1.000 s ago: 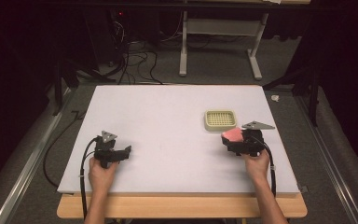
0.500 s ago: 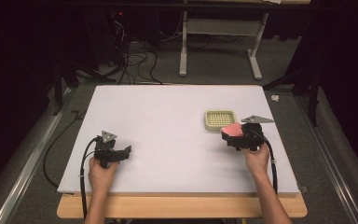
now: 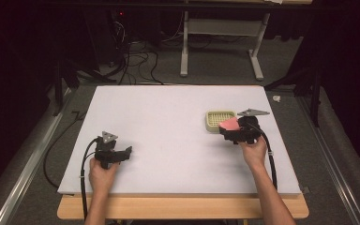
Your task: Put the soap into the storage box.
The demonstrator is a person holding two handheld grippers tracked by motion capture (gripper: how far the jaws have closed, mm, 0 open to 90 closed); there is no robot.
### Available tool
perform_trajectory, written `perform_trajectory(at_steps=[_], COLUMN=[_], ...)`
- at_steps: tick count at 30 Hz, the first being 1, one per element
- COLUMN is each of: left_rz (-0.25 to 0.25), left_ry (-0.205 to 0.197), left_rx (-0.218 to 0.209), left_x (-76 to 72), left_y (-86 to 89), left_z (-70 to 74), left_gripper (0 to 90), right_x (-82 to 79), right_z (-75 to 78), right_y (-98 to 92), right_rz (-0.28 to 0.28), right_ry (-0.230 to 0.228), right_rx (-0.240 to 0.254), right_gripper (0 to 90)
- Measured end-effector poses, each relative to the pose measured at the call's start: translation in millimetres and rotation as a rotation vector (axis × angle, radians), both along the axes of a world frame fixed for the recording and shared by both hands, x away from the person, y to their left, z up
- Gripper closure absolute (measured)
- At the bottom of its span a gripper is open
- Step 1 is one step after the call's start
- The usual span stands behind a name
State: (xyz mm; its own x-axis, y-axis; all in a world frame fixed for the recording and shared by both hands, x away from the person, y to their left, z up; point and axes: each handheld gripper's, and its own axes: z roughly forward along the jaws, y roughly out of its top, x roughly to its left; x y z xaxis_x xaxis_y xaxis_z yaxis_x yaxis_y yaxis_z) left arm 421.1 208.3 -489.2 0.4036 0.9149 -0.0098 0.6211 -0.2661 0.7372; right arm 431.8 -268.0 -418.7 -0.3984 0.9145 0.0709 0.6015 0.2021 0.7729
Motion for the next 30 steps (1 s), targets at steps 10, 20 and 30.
perform_trajectory(at_steps=[10, 20, 30], left_rz=[-0.001, 0.000, -0.001], left_ry=[0.001, 0.001, 0.001], left_rx=[0.000, 0.000, 0.000], left_x=[0.1, 0.0, 0.0], left_y=[0.1, 0.1, 0.1], left_z=[0.1, 0.0, 0.0], left_gripper=[19.5, 19.4, 19.5], right_x=[14.8, 32.1, 44.0], right_z=[4.8, 3.4, -5.4], right_y=[4.6, 8.9, 14.0], right_rz=[0.001, 0.003, -0.021], right_ry=[0.014, 0.044, 0.077], right_rx=[-0.012, -0.038, -0.065], right_gripper=[13.8, 13.7, 13.7])
